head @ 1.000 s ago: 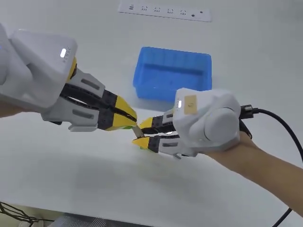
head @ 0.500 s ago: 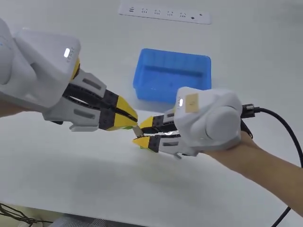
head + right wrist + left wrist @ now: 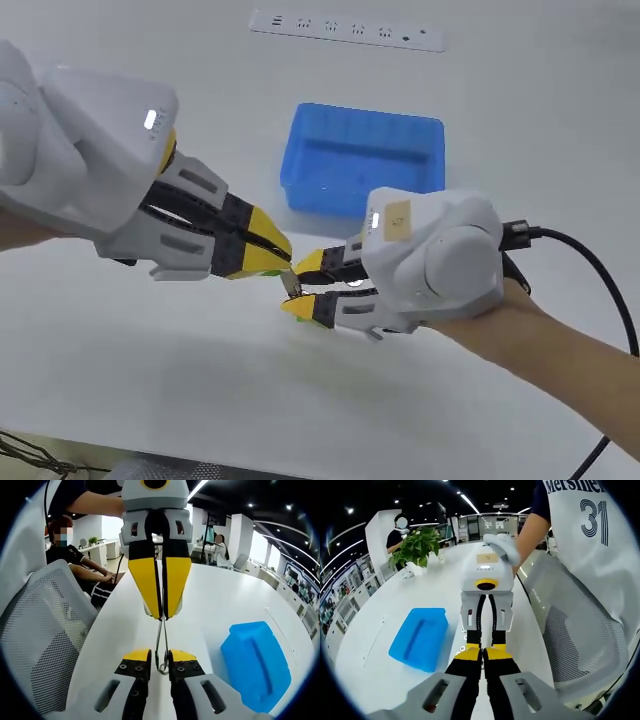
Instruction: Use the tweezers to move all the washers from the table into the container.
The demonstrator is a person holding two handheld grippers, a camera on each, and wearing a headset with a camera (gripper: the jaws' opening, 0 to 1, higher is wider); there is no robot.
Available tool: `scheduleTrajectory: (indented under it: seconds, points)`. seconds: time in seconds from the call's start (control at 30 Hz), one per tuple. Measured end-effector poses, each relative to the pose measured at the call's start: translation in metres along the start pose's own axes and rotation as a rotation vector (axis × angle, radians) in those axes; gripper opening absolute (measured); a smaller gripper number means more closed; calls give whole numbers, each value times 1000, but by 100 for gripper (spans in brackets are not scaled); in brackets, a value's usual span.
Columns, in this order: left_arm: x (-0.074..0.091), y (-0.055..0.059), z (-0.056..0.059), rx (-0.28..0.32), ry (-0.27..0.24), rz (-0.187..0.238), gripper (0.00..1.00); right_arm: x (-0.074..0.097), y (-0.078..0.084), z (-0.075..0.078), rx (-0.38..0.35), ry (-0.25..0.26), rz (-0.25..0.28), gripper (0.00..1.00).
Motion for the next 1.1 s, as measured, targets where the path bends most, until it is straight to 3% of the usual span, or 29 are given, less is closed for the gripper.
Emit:
scheduleTrajectory:
  seconds: [0.7,0.9,1.1]
  points:
    - [0,0,1,-4,18,-45,5,3,-2,1,19,12,-9,10]
    - [-3,-3,-1,7,20,-14,6,5,0,1,22,20,-5,10]
    - [-7,-4,-1,45,21,78,6,7,2,1,21,15,0,9]
Point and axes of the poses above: the centre of the closed fingertips' face, and the gripper's own axes: x roughly backward along the fingers, z roughly to its right, y roughly out of its underside, the point moved 3 cm from there along x, roughly backward along the fingers, and after that the axes turned 7 degrees about x, right-handed, at the moved point
